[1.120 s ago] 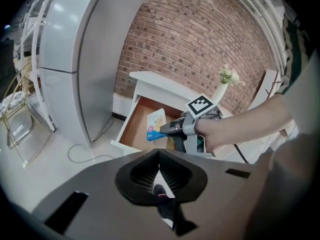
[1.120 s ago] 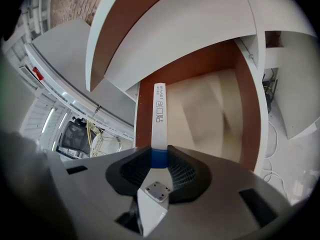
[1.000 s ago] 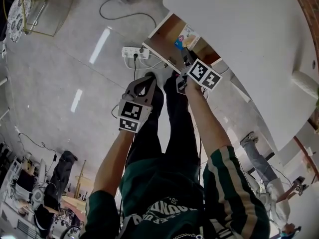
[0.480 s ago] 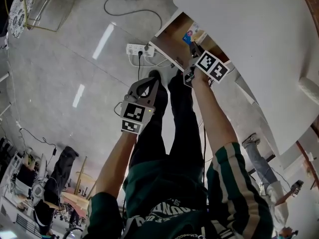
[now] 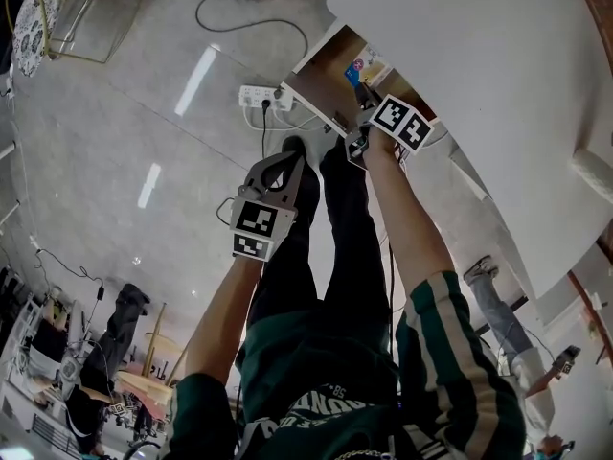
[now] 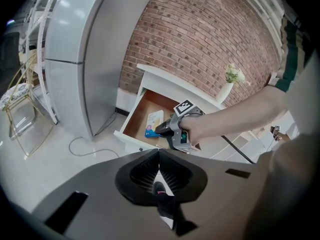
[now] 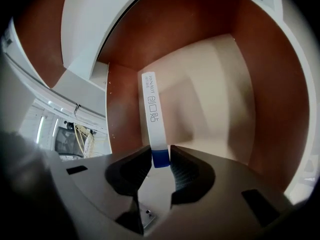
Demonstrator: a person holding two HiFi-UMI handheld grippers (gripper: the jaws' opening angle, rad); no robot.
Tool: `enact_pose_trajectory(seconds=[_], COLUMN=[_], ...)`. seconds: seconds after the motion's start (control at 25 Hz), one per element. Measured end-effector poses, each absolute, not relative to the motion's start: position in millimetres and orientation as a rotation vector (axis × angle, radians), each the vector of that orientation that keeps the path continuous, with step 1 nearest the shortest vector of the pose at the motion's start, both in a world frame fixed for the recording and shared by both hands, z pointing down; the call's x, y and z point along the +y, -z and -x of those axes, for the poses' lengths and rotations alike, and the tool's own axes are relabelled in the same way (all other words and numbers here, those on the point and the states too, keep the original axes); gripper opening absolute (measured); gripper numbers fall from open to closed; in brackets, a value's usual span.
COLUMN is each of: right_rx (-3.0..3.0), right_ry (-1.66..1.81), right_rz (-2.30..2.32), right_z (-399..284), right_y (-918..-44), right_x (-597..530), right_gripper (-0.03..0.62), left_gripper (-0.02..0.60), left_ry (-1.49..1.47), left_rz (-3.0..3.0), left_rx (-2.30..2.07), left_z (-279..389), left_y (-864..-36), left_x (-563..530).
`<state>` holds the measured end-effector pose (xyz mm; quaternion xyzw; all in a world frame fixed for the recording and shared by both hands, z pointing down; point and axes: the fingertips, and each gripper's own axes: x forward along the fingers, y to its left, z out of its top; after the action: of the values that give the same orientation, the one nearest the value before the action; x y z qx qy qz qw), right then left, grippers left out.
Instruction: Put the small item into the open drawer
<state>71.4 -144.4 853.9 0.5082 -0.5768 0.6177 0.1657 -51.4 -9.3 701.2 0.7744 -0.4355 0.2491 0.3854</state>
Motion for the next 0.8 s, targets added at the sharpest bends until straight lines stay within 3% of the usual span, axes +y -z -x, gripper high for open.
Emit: enact_pose_trajectory(seconds=[0.8], right_rx=[-1.566], right_ry=[-1.636], right_rz=[-1.241], right_z=[-63], right_y=[-877], right_x=[-125], right_gripper=[0.12], left_gripper=[0.015], left_ry=[-0.628], left_rz=[-1.957], left_rx=[-1.104], left_z=[53], left_y=[-700], left_x=[-16])
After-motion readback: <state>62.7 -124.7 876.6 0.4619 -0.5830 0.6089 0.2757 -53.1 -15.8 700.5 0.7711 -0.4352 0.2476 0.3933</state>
